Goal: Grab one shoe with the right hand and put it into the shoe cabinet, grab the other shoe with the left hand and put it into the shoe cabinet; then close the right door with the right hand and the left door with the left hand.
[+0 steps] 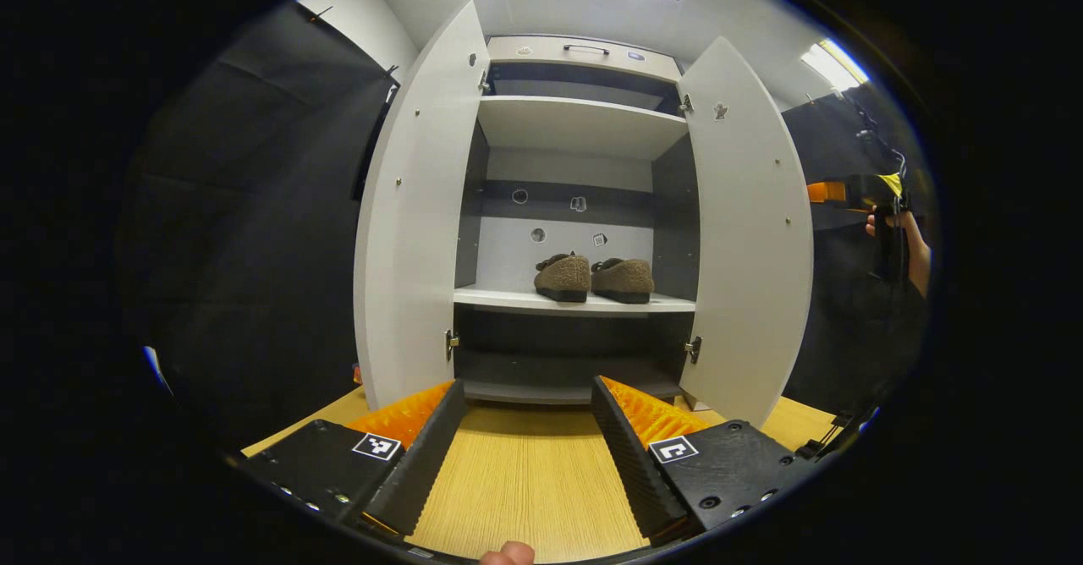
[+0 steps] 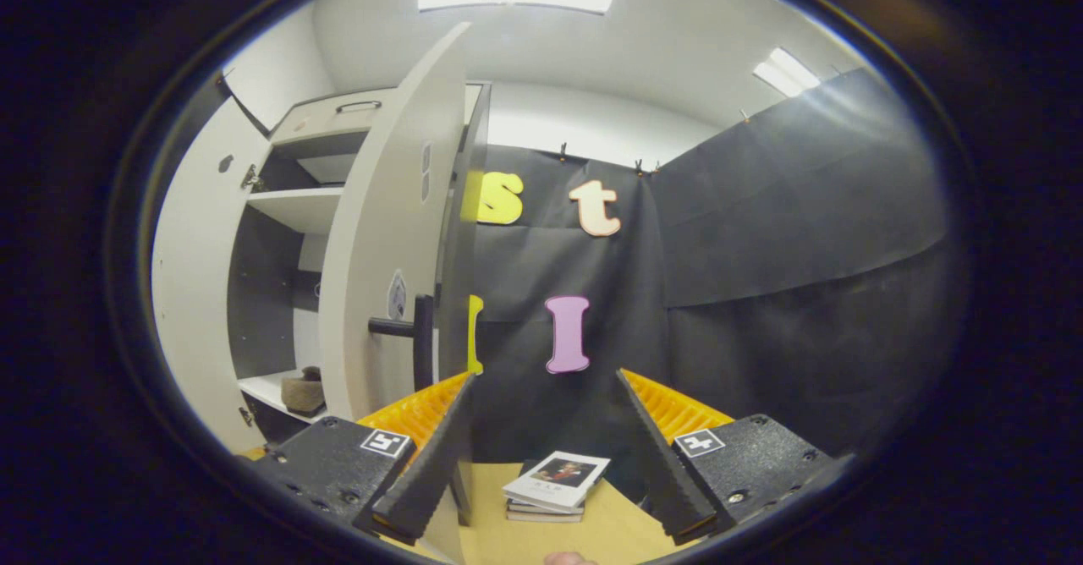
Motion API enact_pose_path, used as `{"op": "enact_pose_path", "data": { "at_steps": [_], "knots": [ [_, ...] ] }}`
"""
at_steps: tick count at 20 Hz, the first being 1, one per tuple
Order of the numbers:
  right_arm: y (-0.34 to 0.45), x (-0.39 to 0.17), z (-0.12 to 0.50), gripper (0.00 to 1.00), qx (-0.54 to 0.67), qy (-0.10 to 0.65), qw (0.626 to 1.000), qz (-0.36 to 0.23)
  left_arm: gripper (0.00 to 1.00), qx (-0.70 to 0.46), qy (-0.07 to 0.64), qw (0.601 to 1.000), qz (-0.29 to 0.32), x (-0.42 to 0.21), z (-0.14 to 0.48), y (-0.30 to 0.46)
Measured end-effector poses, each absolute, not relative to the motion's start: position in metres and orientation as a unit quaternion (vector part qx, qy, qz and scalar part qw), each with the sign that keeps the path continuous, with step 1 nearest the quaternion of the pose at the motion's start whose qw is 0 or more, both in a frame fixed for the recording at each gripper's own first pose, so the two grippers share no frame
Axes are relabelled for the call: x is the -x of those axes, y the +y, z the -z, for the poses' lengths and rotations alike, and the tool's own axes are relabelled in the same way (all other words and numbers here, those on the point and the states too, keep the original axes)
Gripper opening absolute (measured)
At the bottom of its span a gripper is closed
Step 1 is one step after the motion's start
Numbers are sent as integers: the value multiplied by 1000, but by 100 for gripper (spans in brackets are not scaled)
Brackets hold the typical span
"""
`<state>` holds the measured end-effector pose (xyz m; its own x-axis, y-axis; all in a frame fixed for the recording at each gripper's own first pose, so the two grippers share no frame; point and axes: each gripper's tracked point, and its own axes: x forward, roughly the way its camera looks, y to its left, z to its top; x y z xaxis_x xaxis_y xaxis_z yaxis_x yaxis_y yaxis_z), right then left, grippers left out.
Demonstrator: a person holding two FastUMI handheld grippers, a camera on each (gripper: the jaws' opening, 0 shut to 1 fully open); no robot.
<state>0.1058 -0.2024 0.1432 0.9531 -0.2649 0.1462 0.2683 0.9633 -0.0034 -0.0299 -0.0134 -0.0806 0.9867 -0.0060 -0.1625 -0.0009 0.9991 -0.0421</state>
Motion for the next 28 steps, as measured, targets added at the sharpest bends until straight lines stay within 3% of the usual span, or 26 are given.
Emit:
{"op": "enact_pose_path", "data": {
  "at_steps": [11, 16, 28],
  "knots": [
    [-177, -109, -146, 95, 8, -68, 995, 78, 90, 21, 77, 997, 16, 25, 75, -21],
    [-120, -115, -147, 95, 40, -75, 996, 39, 90, 15, 78, 997, 19, 25, 75, -20],
    [-14, -187, -143, 95, 14, -75, 996, -49, 90, 9, 95, 995, -13, 26, 85, 9]
  ]
}}
